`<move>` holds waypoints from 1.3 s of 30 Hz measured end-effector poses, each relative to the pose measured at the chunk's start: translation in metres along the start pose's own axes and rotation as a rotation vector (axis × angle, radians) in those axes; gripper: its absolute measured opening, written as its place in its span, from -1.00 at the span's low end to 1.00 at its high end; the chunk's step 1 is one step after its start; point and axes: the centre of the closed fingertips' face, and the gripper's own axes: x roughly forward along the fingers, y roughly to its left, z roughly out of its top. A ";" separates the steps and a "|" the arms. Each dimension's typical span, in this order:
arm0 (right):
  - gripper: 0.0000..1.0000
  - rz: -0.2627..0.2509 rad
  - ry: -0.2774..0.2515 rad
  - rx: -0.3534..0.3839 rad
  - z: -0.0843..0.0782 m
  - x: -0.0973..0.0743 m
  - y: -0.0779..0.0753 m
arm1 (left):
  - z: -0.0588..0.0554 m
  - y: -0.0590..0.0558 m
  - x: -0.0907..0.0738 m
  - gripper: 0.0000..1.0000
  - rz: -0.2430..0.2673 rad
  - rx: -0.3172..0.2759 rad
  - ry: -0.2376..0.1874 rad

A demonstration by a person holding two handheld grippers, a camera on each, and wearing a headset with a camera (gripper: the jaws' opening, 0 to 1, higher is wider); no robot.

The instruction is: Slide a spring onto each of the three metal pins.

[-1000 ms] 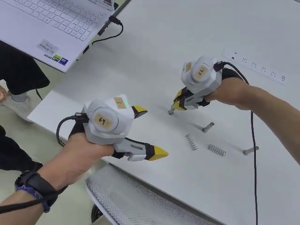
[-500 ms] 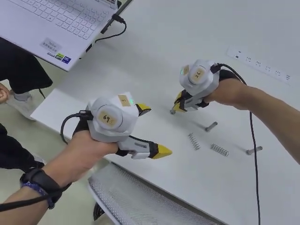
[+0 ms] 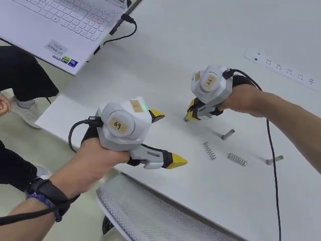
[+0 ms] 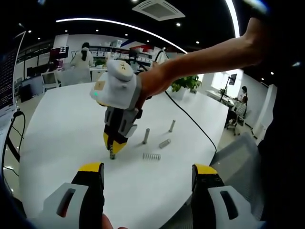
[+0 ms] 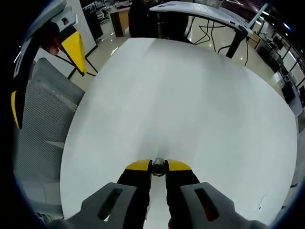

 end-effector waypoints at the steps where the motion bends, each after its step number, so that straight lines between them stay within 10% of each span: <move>1: -0.82 -0.001 0.002 -0.001 0.000 0.000 0.000 | 0.000 0.000 0.000 0.43 0.000 0.000 0.000; 26: -0.52 -0.053 -0.023 0.043 -0.003 -0.021 -0.001 | 0.004 -0.006 0.001 0.44 -0.009 0.019 0.007; 39: -0.45 -0.128 -0.169 0.169 0.006 -0.042 -0.008 | 0.005 -0.011 -0.001 0.44 -0.002 0.022 0.005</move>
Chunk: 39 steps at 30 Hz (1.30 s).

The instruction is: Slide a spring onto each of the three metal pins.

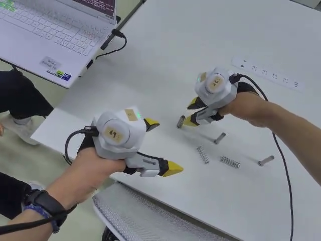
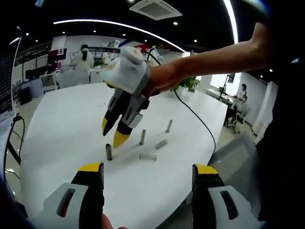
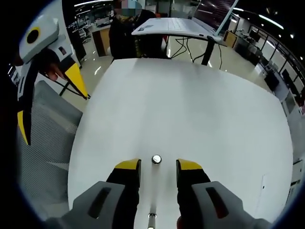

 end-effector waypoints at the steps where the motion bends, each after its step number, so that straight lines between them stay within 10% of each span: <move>1: -0.45 -0.010 -0.013 0.009 0.001 -0.001 -0.001 | 0.000 0.000 -0.001 0.44 0.001 -0.001 0.000; 10: -0.43 -0.076 -0.172 0.143 0.015 -0.017 -0.006 | 0.000 0.000 -0.004 0.44 0.009 -0.002 0.000; 39: -0.39 -0.245 -0.309 0.265 -0.025 -0.084 0.009 | 0.009 0.003 -0.002 0.44 0.017 0.029 0.001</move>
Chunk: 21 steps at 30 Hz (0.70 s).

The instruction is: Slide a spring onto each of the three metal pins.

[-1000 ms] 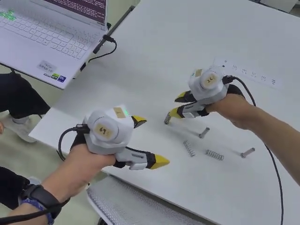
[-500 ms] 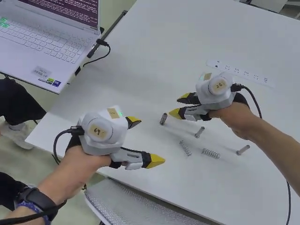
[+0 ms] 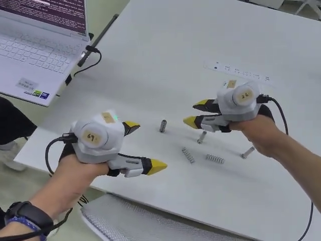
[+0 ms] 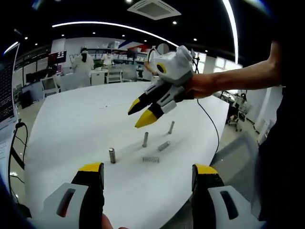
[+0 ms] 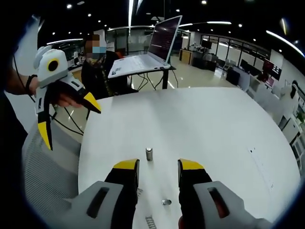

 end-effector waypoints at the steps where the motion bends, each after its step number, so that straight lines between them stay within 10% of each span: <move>1: -0.39 -0.010 0.000 0.005 -0.002 -0.004 -0.001 | 0.001 0.000 0.001 0.44 -0.002 0.002 -0.001; 21: -0.15 -0.143 -0.060 0.165 -0.044 -0.071 -0.011 | 0.014 0.002 0.001 0.44 0.005 0.024 0.000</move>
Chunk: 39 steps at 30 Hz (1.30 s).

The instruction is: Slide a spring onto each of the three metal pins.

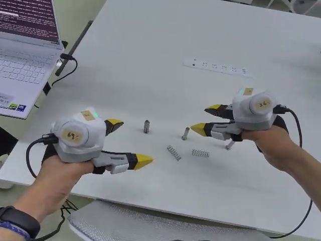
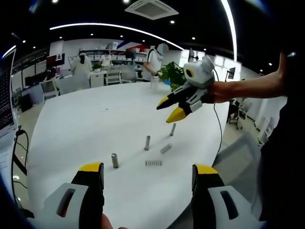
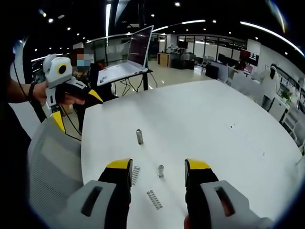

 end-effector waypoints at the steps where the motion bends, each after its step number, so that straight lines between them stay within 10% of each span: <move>1: -0.14 -0.005 -0.003 0.007 -0.002 -0.003 -0.001 | 0.000 0.000 0.000 0.44 0.001 0.000 0.000; 19: 0.06 -0.086 -0.030 0.115 -0.039 -0.054 -0.013 | 0.008 0.004 0.004 0.45 0.008 0.010 0.008; 39: 0.34 -0.125 -0.059 0.264 -0.080 -0.077 0.019 | 0.004 0.015 0.003 0.45 0.035 -0.016 0.015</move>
